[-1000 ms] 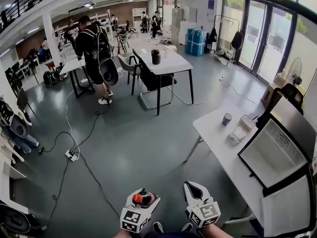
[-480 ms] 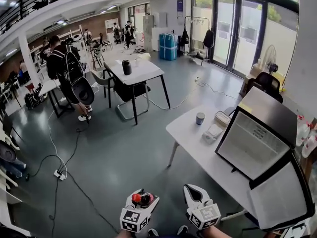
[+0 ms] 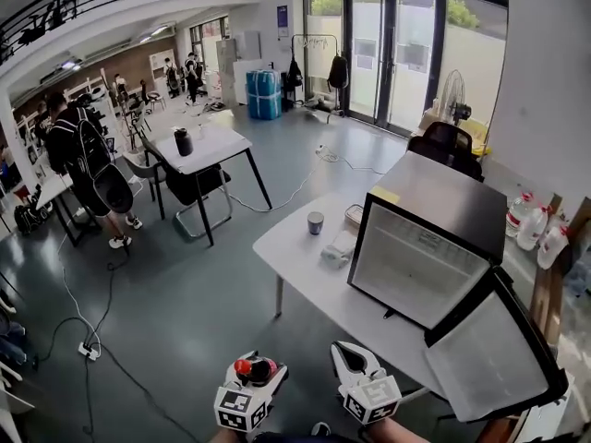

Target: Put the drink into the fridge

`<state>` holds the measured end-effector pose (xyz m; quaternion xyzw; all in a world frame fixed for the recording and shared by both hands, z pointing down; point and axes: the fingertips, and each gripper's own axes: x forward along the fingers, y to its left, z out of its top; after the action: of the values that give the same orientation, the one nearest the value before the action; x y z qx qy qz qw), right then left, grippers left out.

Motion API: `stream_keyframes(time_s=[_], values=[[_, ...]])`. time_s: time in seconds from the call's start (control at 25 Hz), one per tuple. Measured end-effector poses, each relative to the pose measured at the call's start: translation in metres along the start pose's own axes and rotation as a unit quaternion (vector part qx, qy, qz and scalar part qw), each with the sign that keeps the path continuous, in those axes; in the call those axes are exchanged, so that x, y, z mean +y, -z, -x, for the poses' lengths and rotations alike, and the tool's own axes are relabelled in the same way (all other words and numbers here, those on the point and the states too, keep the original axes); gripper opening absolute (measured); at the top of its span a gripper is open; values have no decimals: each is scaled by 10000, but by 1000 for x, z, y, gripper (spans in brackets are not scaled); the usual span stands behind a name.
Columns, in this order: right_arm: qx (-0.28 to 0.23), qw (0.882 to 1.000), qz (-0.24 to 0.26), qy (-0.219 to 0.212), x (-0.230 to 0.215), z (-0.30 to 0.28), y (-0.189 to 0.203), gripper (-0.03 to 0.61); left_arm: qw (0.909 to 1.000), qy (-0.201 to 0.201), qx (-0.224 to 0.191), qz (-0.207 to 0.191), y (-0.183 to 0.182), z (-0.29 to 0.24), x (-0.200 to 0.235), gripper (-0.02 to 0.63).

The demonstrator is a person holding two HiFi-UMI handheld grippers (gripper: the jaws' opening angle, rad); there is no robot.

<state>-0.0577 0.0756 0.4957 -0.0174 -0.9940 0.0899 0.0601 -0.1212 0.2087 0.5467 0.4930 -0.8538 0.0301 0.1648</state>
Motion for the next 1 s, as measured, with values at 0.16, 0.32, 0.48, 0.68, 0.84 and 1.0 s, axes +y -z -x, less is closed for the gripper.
stream_keyframes(time_s=[0.16,0.32,0.48,0.68,0.84,1.0], values=[[-70,9996,-95,246,-32,16,-3,6,9997,210,-45,-65,-9,-21,-30,316],[-163,9989,-175,413,-49,25,-9,6,9988,440,-43,-231,-18,-33,-50,316],[-147,9978,-242,594,-66,33,-6,6,9976,620,-9,-297,-22,-49,-60,316],[-100,9943,-335,1008,-95,40,0,6,9945,983,123,-343,-21,-80,-71,316],[-49,9903,-401,1332,-116,35,5,6,9901,1327,226,-387,-20,-109,-77,316],[-50,9868,-398,1571,-133,19,-2,6,9857,1587,283,-483,-29,-139,-71,316]])
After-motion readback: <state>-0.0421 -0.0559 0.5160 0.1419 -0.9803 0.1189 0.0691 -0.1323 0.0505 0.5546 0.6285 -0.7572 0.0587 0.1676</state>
